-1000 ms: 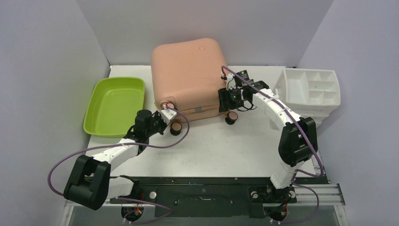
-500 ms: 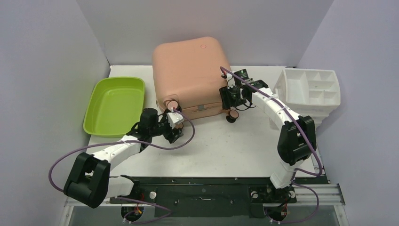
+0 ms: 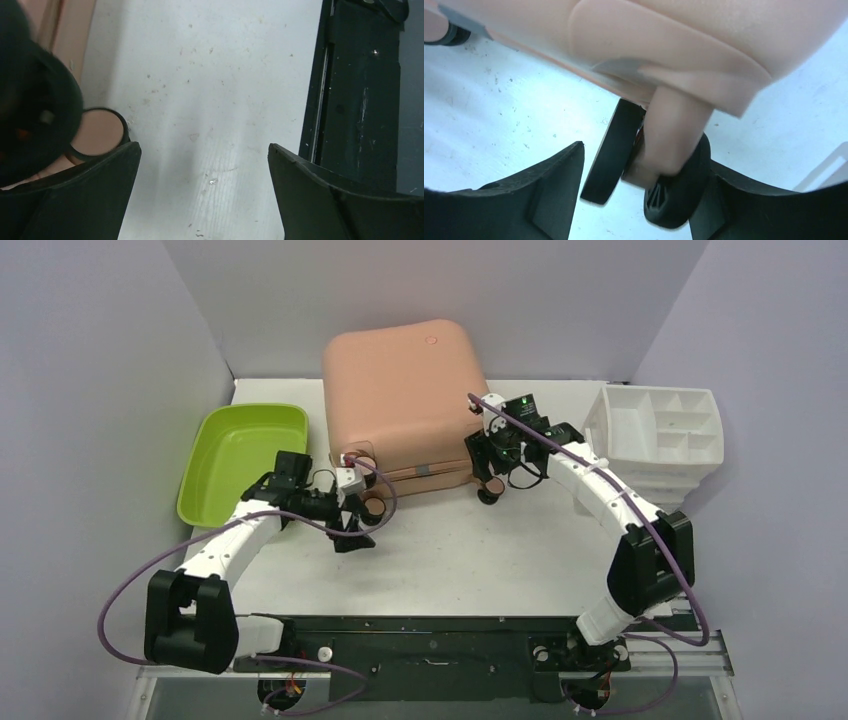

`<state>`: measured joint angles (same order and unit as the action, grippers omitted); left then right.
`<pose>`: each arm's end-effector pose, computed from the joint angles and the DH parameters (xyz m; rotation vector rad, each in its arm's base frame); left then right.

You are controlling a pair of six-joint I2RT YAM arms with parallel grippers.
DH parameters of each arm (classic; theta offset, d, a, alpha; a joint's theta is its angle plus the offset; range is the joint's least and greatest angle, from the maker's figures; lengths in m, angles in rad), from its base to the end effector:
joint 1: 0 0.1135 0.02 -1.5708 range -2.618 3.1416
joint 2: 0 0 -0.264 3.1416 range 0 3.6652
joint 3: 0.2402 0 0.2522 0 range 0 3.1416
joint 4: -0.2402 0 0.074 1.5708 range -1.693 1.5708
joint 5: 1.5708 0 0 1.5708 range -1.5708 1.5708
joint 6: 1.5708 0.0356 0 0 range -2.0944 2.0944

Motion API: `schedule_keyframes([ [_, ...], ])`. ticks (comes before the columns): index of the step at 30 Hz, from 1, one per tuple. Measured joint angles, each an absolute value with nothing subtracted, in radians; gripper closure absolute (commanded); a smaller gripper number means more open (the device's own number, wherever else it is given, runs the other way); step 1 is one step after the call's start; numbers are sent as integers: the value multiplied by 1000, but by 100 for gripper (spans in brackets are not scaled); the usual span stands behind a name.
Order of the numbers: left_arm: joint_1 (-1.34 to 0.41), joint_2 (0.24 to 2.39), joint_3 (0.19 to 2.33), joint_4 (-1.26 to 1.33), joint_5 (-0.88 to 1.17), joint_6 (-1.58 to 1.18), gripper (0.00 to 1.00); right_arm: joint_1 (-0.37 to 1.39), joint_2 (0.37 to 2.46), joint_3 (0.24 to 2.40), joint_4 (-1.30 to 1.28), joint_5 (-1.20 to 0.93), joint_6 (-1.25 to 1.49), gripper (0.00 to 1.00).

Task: Open, take out, and arrange the luggage
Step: Adjust the luggage at the center of the board.

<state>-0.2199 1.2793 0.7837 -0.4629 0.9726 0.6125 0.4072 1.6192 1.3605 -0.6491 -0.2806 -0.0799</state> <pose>0.2300 -0.0815 0.2257 1.2175 1.8512 -0.9984 0.3189 0.1483 0.2872 -0.7178 2.3871 0.4865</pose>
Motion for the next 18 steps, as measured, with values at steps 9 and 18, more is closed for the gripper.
schedule_keyframes([
  [9,-124,1394,1073,-1180,1059,1276,4,427,1484,1264,-591,-224,-114,36],
  [18,23,1530,1191,-1488,1150,1582,4,502,1423,1248,-624,-285,-153,36],
])
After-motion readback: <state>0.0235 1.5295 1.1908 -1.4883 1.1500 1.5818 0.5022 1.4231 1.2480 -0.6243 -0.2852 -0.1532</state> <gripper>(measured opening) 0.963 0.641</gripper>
